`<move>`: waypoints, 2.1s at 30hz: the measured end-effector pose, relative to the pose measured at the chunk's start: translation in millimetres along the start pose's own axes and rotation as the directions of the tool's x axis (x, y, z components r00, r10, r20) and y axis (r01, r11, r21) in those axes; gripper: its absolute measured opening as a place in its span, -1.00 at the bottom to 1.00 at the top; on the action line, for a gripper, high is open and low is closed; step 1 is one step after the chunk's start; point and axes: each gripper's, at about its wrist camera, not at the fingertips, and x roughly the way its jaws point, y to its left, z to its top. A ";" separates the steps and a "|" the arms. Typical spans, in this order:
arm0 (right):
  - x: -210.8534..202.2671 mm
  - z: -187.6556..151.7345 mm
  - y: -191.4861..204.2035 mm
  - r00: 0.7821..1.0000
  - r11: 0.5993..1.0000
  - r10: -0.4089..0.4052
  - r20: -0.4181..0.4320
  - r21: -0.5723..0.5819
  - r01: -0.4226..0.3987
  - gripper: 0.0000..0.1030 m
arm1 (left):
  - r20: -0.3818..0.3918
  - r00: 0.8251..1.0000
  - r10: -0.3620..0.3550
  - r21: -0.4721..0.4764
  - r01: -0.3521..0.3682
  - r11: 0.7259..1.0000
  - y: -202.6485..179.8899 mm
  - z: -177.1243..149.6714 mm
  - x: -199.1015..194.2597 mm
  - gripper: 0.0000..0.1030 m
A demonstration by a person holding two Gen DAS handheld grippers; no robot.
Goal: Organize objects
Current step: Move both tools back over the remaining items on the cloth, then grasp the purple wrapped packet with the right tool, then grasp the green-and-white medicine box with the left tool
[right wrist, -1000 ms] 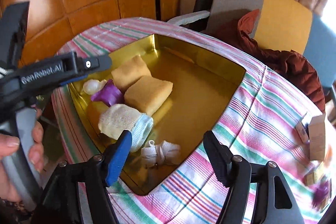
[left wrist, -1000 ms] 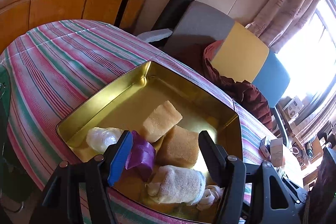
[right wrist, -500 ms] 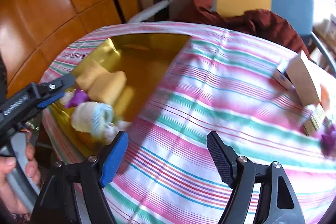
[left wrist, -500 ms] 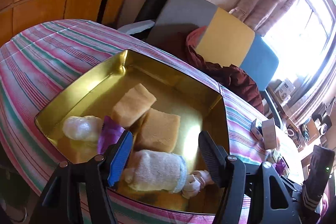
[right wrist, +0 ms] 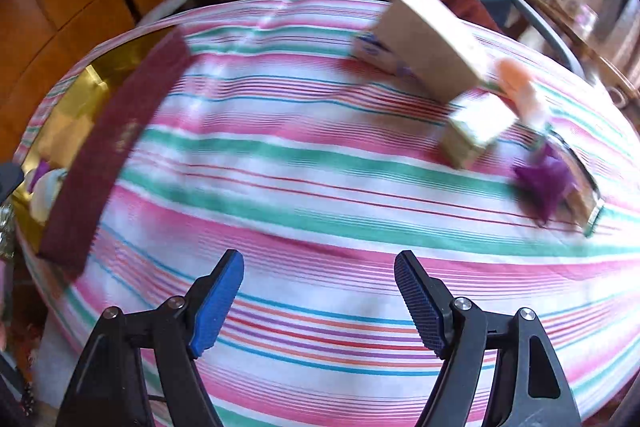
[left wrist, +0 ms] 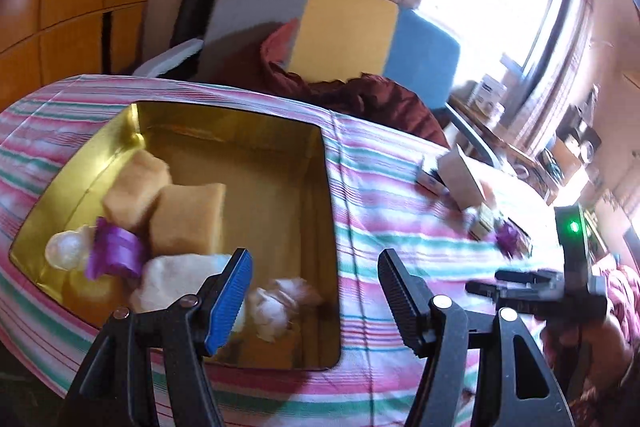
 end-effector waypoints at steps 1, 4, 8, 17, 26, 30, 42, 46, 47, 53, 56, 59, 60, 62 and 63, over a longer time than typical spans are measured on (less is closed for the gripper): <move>-0.3 0.8 -13.7 1.000 1.000 -0.021 -0.001 0.022 0.021 0.52 | -0.009 1.000 -0.011 0.016 0.011 1.000 -5.4 -2.2 1.2 0.28; -1.6 3.5 -48.8 0.998 0.995 -0.066 -0.003 0.081 0.066 0.54 | -0.034 0.999 -0.032 0.062 0.034 0.998 -21.7 -9.9 4.1 0.28; -4.6 12.0 -91.1 0.991 0.981 -0.134 0.003 0.141 0.132 0.58 | -0.052 0.997 -0.049 0.121 0.055 0.991 -40.5 -18.2 5.1 0.28; 9.9 29.2 -156.1 0.994 0.933 -0.096 0.054 0.352 0.071 0.44 | -0.121 0.990 -0.076 0.195 0.099 0.976 -69.8 -35.4 14.5 0.28; 24.9 39.4 -183.7 0.993 0.880 -0.040 0.107 0.474 -0.016 0.07 | -0.187 0.980 -0.068 0.249 0.114 0.962 -89.7 -42.9 33.3 0.28; 27.9 42.1 -187.0 0.994 0.885 -0.067 0.082 0.465 0.021 -0.26 | -0.219 0.973 -0.076 0.260 0.133 0.956 -102.4 -43.3 46.2 0.28; 21.1 29.2 -176.1 0.997 0.912 -0.076 -0.008 0.404 0.072 -0.31 | -0.293 0.948 -0.124 0.293 0.212 0.932 -157.1 -16.5 105.6 0.28; 19.8 28.4 -180.7 0.999 0.909 -0.053 -0.007 0.413 0.051 -0.32 | -0.300 0.946 -0.120 0.370 0.231 0.900 -192.6 -4.9 132.0 0.29; 19.7 28.7 -181.6 0.999 0.909 -0.049 -0.008 0.414 0.048 -0.32 | -0.292 0.948 -0.128 0.395 0.241 0.886 -201.9 -2.1 137.4 0.29; 19.4 27.0 -185.0 0.999 0.905 -0.034 -0.011 0.423 0.036 -0.32 | -0.308 0.939 -0.152 0.394 0.271 0.878 -235.7 16.7 181.4 0.29; 19.7 27.1 -186.0 0.999 0.904 -0.035 -0.013 0.425 0.037 -0.32 | -0.313 0.939 -0.141 0.409 0.267 0.873 -246.4 20.2 202.6 0.29; 20.3 28.3 -188.7 1.000 0.897 -0.023 -0.009 0.441 0.024 -0.32 | -0.314 0.941 -0.127 0.434 0.261 0.862 -251.1 18.5 218.9 0.29; 20.2 28.2 -189.4 1.000 0.896 -0.020 -0.008 0.443 0.021 -0.32 | -0.312 0.940 -0.137 0.431 0.269 0.861 -251.4 18.4 221.8 0.24; 20.5 28.4 -190.6 1.000 0.894 -0.015 -0.007 0.448 0.017 -0.32 | -0.307 0.936 -0.170 0.432 0.296 0.852 -252.7 16.8 222.8 0.08; 20.7 27.7 -190.8 1.000 0.893 -0.014 -0.007 0.450 0.016 -0.32 | -0.307 0.934 -0.183 0.445 0.311 0.840 -253.9 14.0 222.2 -0.10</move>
